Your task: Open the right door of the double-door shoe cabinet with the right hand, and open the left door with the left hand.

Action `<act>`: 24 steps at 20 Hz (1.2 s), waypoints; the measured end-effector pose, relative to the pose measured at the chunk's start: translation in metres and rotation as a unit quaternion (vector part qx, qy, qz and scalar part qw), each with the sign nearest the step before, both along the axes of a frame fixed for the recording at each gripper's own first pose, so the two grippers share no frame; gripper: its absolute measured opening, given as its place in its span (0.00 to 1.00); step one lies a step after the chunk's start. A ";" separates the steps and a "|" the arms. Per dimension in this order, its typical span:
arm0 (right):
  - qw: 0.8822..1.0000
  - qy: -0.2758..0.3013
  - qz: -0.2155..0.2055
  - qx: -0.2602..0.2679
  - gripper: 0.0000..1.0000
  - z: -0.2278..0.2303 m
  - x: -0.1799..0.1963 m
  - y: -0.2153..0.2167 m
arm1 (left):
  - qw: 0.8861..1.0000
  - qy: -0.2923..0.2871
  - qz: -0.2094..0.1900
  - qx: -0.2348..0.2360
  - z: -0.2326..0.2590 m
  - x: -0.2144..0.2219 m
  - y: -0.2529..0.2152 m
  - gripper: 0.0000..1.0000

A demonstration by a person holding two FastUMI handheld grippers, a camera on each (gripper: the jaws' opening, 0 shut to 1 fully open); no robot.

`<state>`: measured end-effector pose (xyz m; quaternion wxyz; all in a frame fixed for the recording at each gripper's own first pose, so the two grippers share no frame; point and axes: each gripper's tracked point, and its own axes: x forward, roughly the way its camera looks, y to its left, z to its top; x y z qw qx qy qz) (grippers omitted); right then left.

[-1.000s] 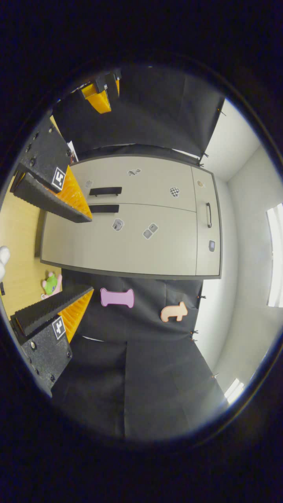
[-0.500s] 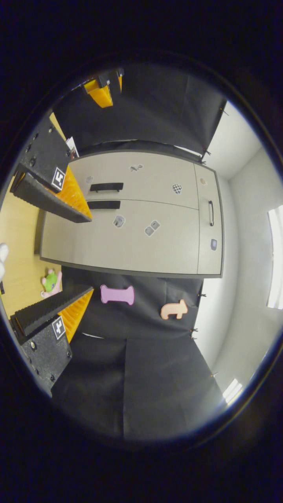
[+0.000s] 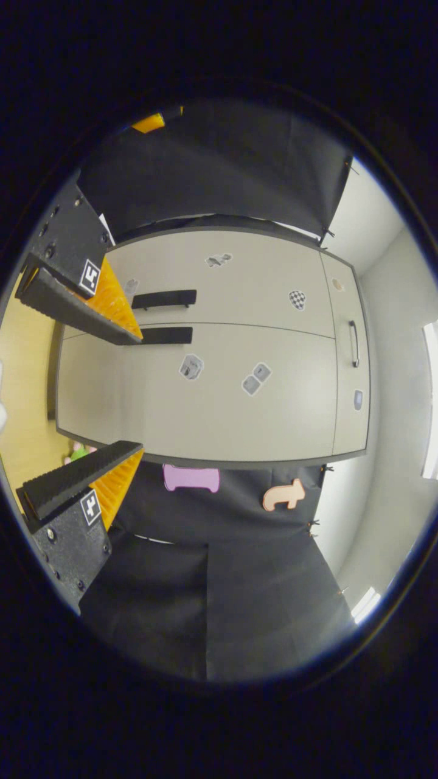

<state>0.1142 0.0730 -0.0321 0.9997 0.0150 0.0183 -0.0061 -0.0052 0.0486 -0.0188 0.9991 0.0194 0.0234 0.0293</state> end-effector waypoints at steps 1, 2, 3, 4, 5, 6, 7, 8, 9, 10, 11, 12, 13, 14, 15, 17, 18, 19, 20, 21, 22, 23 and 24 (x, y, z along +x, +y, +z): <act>1.000 0.003 0.005 0.001 1.00 -0.001 0.015 0.009 | 1.000 -0.001 0.007 -0.001 -0.001 0.000 0.004 0.96; 1.000 0.003 0.012 0.002 1.00 -0.003 0.030 0.019 | 1.000 -0.001 0.014 -0.001 -0.001 -0.001 0.007 0.96; 1.000 0.007 0.014 0.004 1.00 -0.005 0.044 0.027 | 1.000 0.001 0.024 -0.002 -0.001 -0.002 0.011 0.96; 1.000 0.008 0.019 0.003 0.98 -0.008 0.058 0.035 | 0.999 0.002 0.032 -0.002 -0.002 -0.001 0.014 0.96; 1.000 0.013 0.021 0.002 1.00 -0.011 0.073 0.042 | 0.999 0.004 0.038 -0.002 -0.003 -0.002 0.017 0.96; 0.999 0.017 0.027 0.006 0.98 -0.015 0.086 0.050 | 0.999 0.006 0.045 -0.002 -0.004 -0.001 0.017 0.96; 0.999 0.020 0.030 0.007 0.96 -0.019 0.101 0.058 | 0.999 0.007 0.050 0.001 -0.004 -0.001 0.019 0.96; 0.999 0.026 0.025 0.004 0.94 -0.024 0.115 0.061 | 0.998 0.010 0.059 0.003 -0.005 -0.002 0.020 0.96; 0.999 0.036 0.029 0.006 0.92 -0.029 0.127 0.066 | 0.998 0.011 0.066 0.004 -0.007 -0.002 0.022 0.96; 0.999 0.039 0.029 0.008 0.89 -0.034 0.138 0.071 | 0.997 0.011 0.073 0.004 -0.007 -0.003 0.022 0.96; 0.999 0.044 0.028 0.010 0.88 -0.037 0.147 0.074 | 0.997 0.013 0.078 0.004 -0.007 -0.003 0.023 0.96; 0.998 0.048 0.028 0.012 0.82 -0.039 0.156 0.077 | 0.996 0.013 0.086 0.003 -0.008 -0.004 0.025 0.96; 0.998 0.048 0.026 0.012 0.81 -0.040 0.164 0.078 | 0.996 0.015 0.091 0.002 -0.009 -0.004 0.025 0.96; 0.998 0.054 0.028 0.016 0.74 -0.042 0.168 0.080 | 0.995 0.016 0.097 -0.001 -0.010 -0.005 0.025 0.96; 0.998 0.055 0.029 0.022 0.67 -0.042 0.171 0.082 | 0.995 0.018 0.101 -0.001 -0.011 -0.005 0.026 0.96; 0.998 0.055 0.023 0.023 0.60 -0.041 0.179 0.080 | 0.993 0.021 0.113 -0.001 -0.015 -0.004 0.027 0.96; 0.998 0.057 0.020 0.024 0.55 -0.041 0.181 0.079 | 0.993 0.021 0.116 -0.003 -0.016 -0.004 0.027 0.96; 0.998 0.060 0.020 0.029 0.51 -0.042 0.182 0.079 | 0.993 0.021 0.118 -0.004 -0.017 -0.003 0.028 0.96; 0.998 0.060 0.019 0.031 0.41 -0.041 0.182 0.080 | 0.993 0.021 0.120 -0.005 -0.018 -0.003 0.029 0.96; 0.998 0.060 0.018 0.029 0.39 -0.041 0.183 0.079 | 0.992 0.021 0.121 -0.004 -0.018 -0.003 0.029 0.96; 0.998 0.059 0.017 0.027 0.36 -0.041 0.182 0.080 | 0.992 0.021 0.122 -0.005 -0.018 -0.003 0.029 0.96; 0.998 0.060 0.020 0.022 0.38 -0.041 0.182 0.079 | 0.992 0.022 0.121 -0.006 -0.018 -0.003 0.029 0.96; 0.998 0.059 0.022 0.025 0.36 -0.042 0.182 0.079 | 0.992 0.021 0.122 -0.008 -0.018 -0.002 0.029 0.96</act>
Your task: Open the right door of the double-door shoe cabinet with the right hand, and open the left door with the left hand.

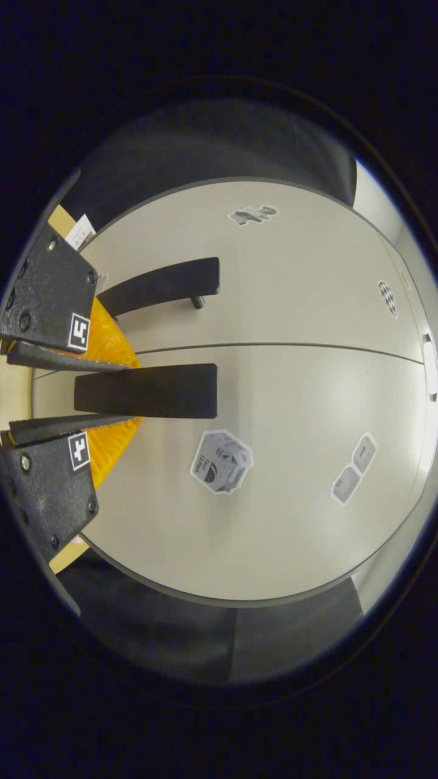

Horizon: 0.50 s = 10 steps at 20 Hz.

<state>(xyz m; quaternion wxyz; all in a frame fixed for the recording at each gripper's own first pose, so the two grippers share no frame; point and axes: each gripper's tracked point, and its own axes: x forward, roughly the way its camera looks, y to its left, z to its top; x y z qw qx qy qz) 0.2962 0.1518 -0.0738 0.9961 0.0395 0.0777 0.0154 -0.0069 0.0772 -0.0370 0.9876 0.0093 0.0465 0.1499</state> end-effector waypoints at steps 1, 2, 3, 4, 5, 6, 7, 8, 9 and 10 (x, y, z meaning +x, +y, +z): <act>1.000 0.000 0.003 0.000 0.34 0.001 -0.002 0.000 | 1.000 -0.001 -0.002 -0.002 0.000 0.001 -0.001 0.96; 1.000 0.001 0.006 0.000 0.31 0.000 -0.003 0.000 | 1.000 -0.002 -0.003 -0.003 0.000 0.002 -0.001 0.96; 1.000 0.002 0.010 -0.002 0.30 0.000 -0.006 0.000 | 1.000 -0.003 -0.005 -0.002 0.000 0.002 -0.001 0.96; 1.000 0.001 0.015 -0.002 0.28 0.001 -0.008 0.000 | 1.000 -0.003 -0.007 -0.003 0.000 0.003 -0.001 0.96; 1.000 0.000 0.019 -0.004 0.27 0.001 -0.013 0.000 | 1.000 -0.004 -0.010 -0.002 0.000 0.003 -0.002 0.96; 1.000 -0.002 0.024 -0.010 0.27 0.002 -0.019 -0.001 | 1.000 -0.004 -0.013 -0.003 0.000 0.003 -0.002 0.96; 1.000 -0.003 0.027 -0.009 0.27 0.002 -0.026 -0.003 | 1.000 -0.005 -0.016 -0.004 0.001 0.003 -0.003 0.96; 0.999 -0.004 0.030 -0.010 0.25 0.001 -0.038 -0.006 | 1.000 -0.006 -0.020 -0.006 0.001 0.003 -0.004 0.96; 0.999 -0.004 0.032 -0.010 0.25 0.000 -0.049 -0.011 | 1.000 -0.007 -0.023 -0.008 0.001 0.003 -0.005 0.96; 0.999 -0.005 0.034 -0.011 0.24 0.000 -0.058 -0.015 | 1.000 -0.007 -0.027 -0.009 0.001 0.003 -0.005 0.96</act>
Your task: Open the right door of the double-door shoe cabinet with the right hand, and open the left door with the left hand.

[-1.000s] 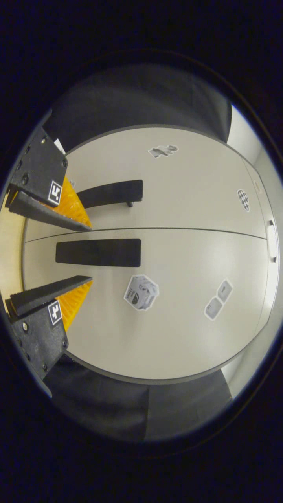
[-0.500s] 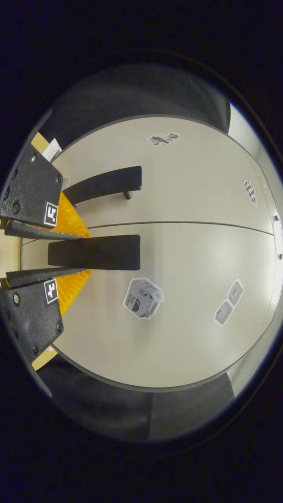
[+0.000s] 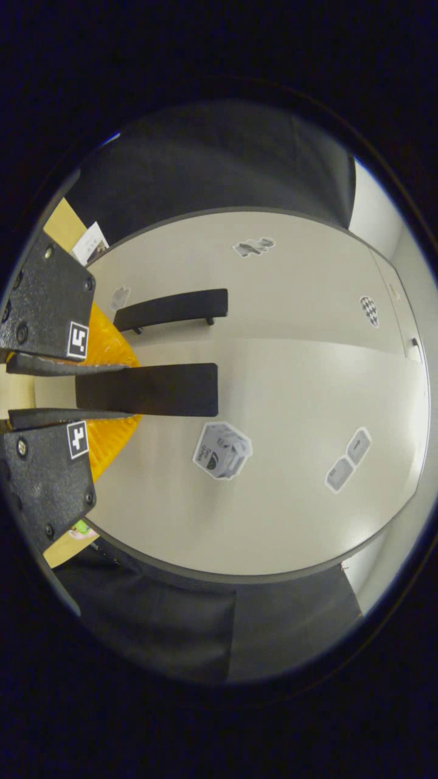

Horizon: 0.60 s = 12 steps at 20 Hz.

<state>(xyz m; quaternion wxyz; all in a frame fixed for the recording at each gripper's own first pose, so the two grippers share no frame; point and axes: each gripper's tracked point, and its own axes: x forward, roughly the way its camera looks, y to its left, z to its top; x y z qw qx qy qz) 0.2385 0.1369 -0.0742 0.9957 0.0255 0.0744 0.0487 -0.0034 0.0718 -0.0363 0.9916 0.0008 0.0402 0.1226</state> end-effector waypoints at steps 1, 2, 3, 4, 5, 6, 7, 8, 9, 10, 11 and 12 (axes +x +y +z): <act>1.000 0.000 0.002 0.000 0.24 0.000 -0.009 -0.004 | 1.000 -0.001 -0.003 0.000 0.000 0.000 -0.001 0.96; 1.000 0.000 0.003 0.003 0.23 0.000 -0.019 -0.009 | 1.000 -0.001 -0.007 0.001 -0.001 0.000 -0.001 0.96; 1.000 0.000 0.003 0.002 0.23 0.000 -0.028 -0.013 | 1.000 -0.002 -0.011 0.000 0.000 -0.002 -0.002 0.96; 1.000 0.001 0.003 0.002 0.22 -0.001 -0.036 -0.019 | 1.000 -0.003 -0.016 -0.001 0.001 -0.003 -0.004 0.96; 1.000 0.001 0.003 0.005 0.22 -0.002 -0.044 -0.023 | 1.000 -0.003 -0.020 -0.001 0.002 -0.003 -0.005 0.96; 1.000 0.000 0.002 0.008 0.22 -0.001 -0.053 -0.029 | 1.000 -0.002 -0.023 -0.001 0.002 -0.003 -0.005 0.96; 1.000 0.001 0.001 0.007 0.21 -0.002 -0.060 -0.034 | 1.000 -0.003 -0.026 -0.002 0.001 -0.003 -0.006 0.96; 1.000 -0.001 -0.003 0.006 0.20 -0.004 -0.066 -0.040 | 1.000 -0.003 -0.031 -0.004 -0.001 -0.002 -0.007 0.96; 1.000 -0.001 -0.006 0.005 0.20 -0.005 -0.075 -0.047 | 0.999 -0.002 -0.035 -0.006 -0.001 -0.003 -0.008 0.96; 1.000 0.000 -0.009 0.009 0.19 -0.004 -0.081 -0.053 | 0.999 -0.002 -0.039 -0.007 -0.002 -0.003 -0.009 0.96; 1.000 0.000 -0.012 0.015 0.19 -0.004 -0.086 -0.060 | 0.999 -0.005 -0.043 -0.007 0.001 -0.004 -0.010 0.96; 1.000 -0.001 -0.014 0.017 0.18 -0.005 -0.093 -0.068 | 0.999 -0.005 -0.047 -0.006 0.002 -0.004 -0.010 0.96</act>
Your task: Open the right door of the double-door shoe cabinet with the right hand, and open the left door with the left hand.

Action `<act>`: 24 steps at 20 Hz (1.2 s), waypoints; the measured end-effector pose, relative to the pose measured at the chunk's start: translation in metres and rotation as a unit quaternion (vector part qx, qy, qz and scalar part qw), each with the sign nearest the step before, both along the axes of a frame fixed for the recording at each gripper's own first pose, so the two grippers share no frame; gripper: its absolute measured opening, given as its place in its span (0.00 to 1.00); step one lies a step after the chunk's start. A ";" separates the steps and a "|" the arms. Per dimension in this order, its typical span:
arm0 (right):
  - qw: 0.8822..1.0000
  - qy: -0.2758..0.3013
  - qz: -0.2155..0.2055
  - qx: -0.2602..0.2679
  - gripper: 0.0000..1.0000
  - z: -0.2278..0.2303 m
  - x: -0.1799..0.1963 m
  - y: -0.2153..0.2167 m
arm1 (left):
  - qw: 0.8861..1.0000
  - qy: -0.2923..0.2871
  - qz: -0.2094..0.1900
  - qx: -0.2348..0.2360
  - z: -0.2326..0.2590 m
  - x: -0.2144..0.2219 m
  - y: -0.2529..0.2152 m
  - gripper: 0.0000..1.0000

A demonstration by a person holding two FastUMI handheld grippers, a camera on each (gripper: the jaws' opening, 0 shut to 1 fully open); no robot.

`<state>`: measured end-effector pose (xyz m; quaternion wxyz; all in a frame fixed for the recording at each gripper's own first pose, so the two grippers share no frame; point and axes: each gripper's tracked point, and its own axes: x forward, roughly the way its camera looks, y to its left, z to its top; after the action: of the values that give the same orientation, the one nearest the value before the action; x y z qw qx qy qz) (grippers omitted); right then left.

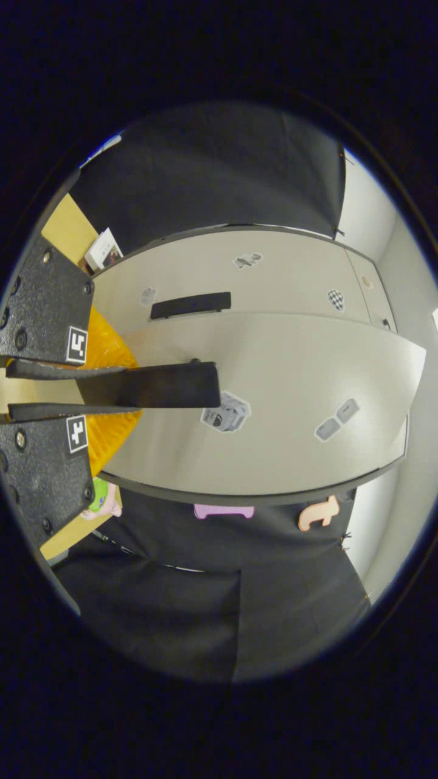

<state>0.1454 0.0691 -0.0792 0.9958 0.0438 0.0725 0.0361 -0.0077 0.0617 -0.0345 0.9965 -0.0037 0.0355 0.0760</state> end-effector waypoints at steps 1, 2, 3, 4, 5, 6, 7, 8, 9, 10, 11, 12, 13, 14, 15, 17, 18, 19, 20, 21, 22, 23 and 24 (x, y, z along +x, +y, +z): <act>1.000 0.000 -0.005 -0.003 0.18 0.000 -0.006 -0.008 | 1.000 -0.001 -0.004 0.001 0.000 0.000 -0.001 0.96; 1.000 -0.001 -0.008 -0.007 0.17 0.000 -0.011 -0.015 | 1.000 -0.002 -0.009 0.000 -0.001 0.001 -0.003 0.96; 1.000 -0.001 -0.009 -0.010 0.17 -0.008 -0.025 -0.020 | 1.000 -0.002 -0.015 -0.001 -0.001 0.003 -0.005 0.96; 1.000 -0.001 -0.011 -0.010 0.16 -0.008 -0.028 -0.027 | 1.000 -0.001 -0.021 -0.002 -0.002 0.004 -0.008 0.96; 1.000 -0.002 -0.015 -0.013 0.15 -0.008 -0.031 -0.035 | 1.000 -0.003 -0.026 -0.001 0.000 0.003 -0.015 0.96; 1.000 -0.004 -0.020 -0.017 0.13 -0.008 -0.036 -0.043 | 1.000 -0.003 -0.030 -0.001 0.000 0.004 -0.022 0.96; 0.999 -0.006 -0.022 -0.025 0.12 -0.009 -0.039 -0.050 | 0.999 -0.004 -0.035 0.000 0.000 0.005 -0.033 0.96; 0.999 -0.007 -0.025 -0.033 0.10 -0.009 -0.041 -0.057 | 0.999 -0.004 -0.040 0.000 0.000 0.007 -0.043 0.96; 0.999 -0.008 -0.027 -0.037 0.09 -0.008 -0.042 -0.064 | 0.999 -0.005 -0.043 0.000 0.000 0.009 -0.053 0.96; 0.999 -0.009 -0.019 -0.040 0.07 -0.008 -0.046 -0.066 | 0.999 -0.004 -0.046 0.000 -0.001 0.009 -0.060 0.96; 0.999 -0.008 -0.009 -0.043 0.06 -0.009 -0.046 -0.069 | 0.999 -0.003 -0.049 -0.002 0.001 0.012 -0.066 0.96; 0.999 -0.007 -0.004 -0.048 0.06 -0.010 -0.048 -0.075 | 0.999 -0.005 -0.054 -0.003 0.002 0.014 -0.075 0.96; 0.999 -0.005 -0.003 -0.046 0.06 -0.010 -0.048 -0.082 | 0.998 -0.006 -0.057 -0.002 0.005 0.016 -0.084 0.96; 0.999 -0.002 -0.005 -0.035 0.06 -0.010 -0.050 -0.091 | 0.998 -0.007 -0.057 -0.001 0.007 0.018 -0.091 0.96; 1.000 -0.002 -0.008 -0.029 0.06 -0.010 -0.051 -0.101 | 0.998 -0.007 -0.058 0.000 0.008 0.019 -0.098 0.96; 0.999 -0.004 -0.020 -0.042 0.04 -0.013 -0.051 -0.127 | 0.998 -0.007 -0.061 -0.001 0.010 0.020 -0.113 0.96; 0.999 -0.007 -0.024 -0.043 0.04 -0.013 -0.050 -0.139 | 0.998 -0.006 -0.060 0.000 0.009 0.020 -0.119 0.96; 0.999 -0.005 -0.026 -0.040 0.04 -0.012 -0.050 -0.149 | 0.998 -0.002 -0.057 0.001 0.007 0.021 -0.124 0.96; 0.999 -0.002 -0.030 -0.032 0.04 -0.012 -0.048 -0.160 | 0.998 0.000 -0.059 0.000 0.006 0.022 -0.130 0.96; 1.000 -0.001 -0.024 -0.021 0.04 -0.012 -0.047 -0.165 | 0.998 0.001 -0.057 0.000 0.007 0.023 -0.134 0.96; 1.000 -0.001 -0.013 -0.009 0.04 -0.009 -0.046 -0.162 | 0.998 0.002 -0.056 -0.001 0.008 0.024 -0.136 0.96; 1.000 -0.003 -0.010 -0.008 0.04 -0.009 -0.044 -0.162 | 0.999 0.004 -0.054 -0.001 0.007 0.024 -0.138 0.96; 1.000 -0.004 -0.010 -0.016 0.04 -0.009 -0.043 -0.164 | 0.999 0.006 -0.053 -0.001 0.006 0.025 -0.140 0.96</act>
<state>0.1021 -0.0952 -0.0882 0.9969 0.0288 0.0683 0.0250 0.0168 -0.0781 -0.0282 0.9989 -0.0020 0.0416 0.0229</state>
